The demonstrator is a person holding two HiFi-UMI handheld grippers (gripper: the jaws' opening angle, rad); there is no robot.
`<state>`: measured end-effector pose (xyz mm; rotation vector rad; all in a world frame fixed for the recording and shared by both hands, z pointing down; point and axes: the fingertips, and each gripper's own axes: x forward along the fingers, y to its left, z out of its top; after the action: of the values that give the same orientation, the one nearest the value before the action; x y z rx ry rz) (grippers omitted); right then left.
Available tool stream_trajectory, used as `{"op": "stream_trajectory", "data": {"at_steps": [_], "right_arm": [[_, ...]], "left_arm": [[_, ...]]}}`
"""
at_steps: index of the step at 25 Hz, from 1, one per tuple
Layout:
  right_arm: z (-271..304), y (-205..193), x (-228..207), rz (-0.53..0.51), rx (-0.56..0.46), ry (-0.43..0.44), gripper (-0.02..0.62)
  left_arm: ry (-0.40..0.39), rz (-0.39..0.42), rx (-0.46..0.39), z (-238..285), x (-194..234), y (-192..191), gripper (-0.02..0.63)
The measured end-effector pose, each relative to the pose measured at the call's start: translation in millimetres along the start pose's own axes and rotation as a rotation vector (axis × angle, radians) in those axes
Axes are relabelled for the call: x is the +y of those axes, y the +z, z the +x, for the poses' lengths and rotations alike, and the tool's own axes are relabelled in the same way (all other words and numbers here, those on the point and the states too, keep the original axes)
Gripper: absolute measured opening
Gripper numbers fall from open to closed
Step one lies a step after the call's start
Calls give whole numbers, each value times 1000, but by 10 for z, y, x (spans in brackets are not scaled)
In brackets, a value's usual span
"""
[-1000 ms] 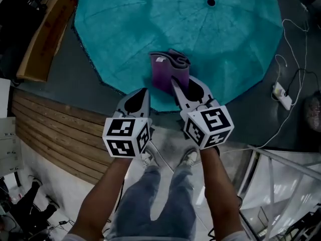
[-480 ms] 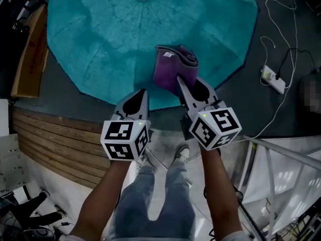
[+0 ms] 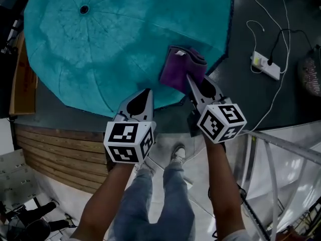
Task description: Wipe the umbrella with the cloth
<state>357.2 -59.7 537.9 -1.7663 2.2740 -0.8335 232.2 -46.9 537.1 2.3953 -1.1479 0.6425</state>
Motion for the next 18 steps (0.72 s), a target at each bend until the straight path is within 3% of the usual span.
{"op": "stream_trajectory", "data": {"at_steps": [9,13,18], "right_arm": [[-77,-379,-978,34,88,-132,77],[-152,-508,-1380,14,152,-231,77],[-350,-304,-1330,-13,160,-258,77]], "left_arm": [[-34,25,14,369,-403,-3,6],[-40,31,21,483,-483,-14,6],[-43,29,43,458,-577,45,6]]}}
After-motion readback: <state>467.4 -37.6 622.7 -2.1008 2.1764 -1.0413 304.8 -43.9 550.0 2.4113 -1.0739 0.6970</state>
